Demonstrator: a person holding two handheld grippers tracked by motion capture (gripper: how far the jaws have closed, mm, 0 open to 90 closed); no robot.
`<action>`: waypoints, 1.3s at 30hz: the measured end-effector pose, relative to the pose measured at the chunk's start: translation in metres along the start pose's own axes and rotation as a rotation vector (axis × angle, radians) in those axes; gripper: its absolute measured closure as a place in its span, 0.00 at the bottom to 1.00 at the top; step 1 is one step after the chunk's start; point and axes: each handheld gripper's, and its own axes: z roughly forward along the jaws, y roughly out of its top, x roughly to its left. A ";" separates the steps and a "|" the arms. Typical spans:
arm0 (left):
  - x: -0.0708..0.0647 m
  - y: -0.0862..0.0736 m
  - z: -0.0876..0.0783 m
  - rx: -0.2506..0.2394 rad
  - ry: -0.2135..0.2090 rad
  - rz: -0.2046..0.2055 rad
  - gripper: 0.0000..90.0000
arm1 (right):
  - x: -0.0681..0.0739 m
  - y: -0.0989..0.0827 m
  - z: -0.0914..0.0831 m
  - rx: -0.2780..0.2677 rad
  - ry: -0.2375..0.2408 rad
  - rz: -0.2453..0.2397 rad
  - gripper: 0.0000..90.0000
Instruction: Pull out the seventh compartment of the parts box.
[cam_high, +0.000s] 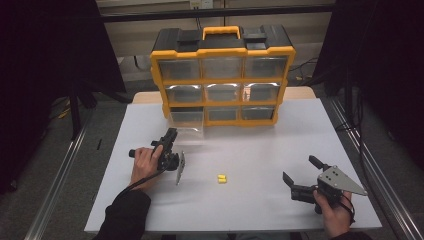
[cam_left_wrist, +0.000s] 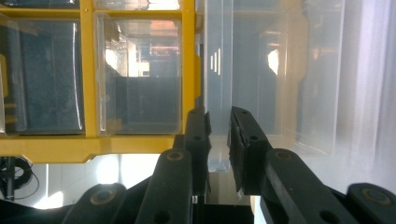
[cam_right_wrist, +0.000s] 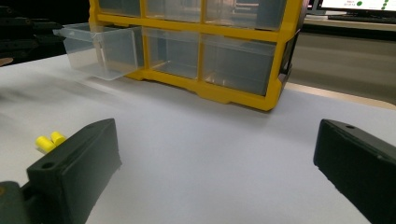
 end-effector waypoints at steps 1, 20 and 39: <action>0.000 0.000 0.000 -0.001 0.002 -0.022 0.84 | 0.000 0.000 0.000 -0.001 0.000 0.000 0.00; 0.011 -0.010 0.002 0.013 -0.061 -0.549 0.18 | 0.000 0.000 0.000 -0.002 -0.002 -0.001 0.00; 0.027 -0.023 -0.007 -0.016 -0.378 -1.273 0.12 | 0.000 0.000 0.000 -0.001 -0.002 -0.004 0.00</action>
